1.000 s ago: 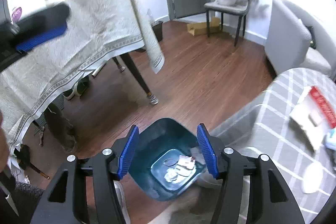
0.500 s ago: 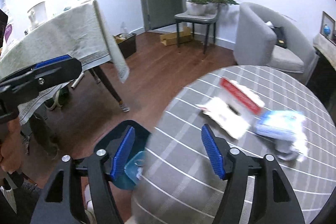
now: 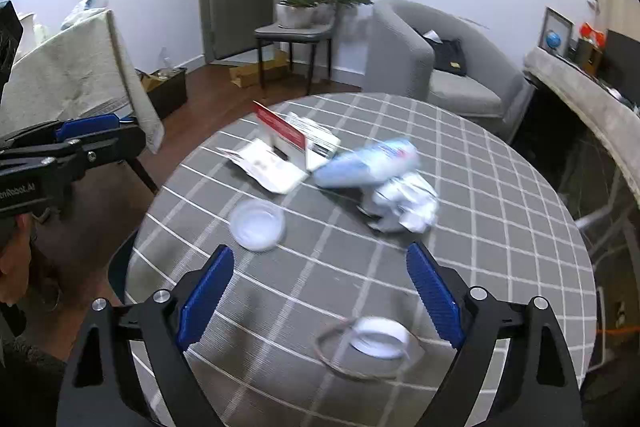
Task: Collect trash
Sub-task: 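Lift both open tools from the bin and move them over the table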
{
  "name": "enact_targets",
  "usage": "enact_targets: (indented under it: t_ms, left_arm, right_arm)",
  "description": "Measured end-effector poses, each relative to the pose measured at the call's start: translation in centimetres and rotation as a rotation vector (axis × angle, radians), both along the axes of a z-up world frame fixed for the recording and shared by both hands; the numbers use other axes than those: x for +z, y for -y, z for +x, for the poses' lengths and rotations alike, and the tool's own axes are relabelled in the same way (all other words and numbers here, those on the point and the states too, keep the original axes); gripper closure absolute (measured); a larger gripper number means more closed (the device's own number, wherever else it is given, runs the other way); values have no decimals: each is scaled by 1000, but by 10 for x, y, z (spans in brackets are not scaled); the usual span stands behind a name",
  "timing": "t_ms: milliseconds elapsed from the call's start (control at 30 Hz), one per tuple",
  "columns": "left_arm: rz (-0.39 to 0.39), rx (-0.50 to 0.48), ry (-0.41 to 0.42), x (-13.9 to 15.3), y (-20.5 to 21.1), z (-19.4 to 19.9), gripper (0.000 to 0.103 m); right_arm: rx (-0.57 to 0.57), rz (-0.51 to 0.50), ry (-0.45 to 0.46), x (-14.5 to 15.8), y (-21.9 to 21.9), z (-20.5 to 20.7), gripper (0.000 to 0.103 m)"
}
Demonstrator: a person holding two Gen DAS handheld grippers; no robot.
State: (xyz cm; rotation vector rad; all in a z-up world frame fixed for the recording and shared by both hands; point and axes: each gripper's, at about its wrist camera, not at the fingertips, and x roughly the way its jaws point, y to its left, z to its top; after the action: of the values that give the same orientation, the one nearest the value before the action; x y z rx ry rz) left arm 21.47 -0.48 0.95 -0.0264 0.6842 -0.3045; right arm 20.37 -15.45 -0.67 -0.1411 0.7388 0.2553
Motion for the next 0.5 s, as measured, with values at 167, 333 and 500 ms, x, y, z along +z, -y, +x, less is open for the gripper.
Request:
enact_targets:
  t_ms: [167,333,500]
  left_arm:
    - [25,-45,-20,-12,29,7,28]
    - [42,-80,-47,-27,54,13,28]
    - [55,-90,-76,-40,69,23,32]
  right_arm:
    - [-34,39,-18,-6,17,-5,10]
    - [-48,63,-31,-10,26,-11,7]
    - [-43,67,-52,-18,36,-15,7]
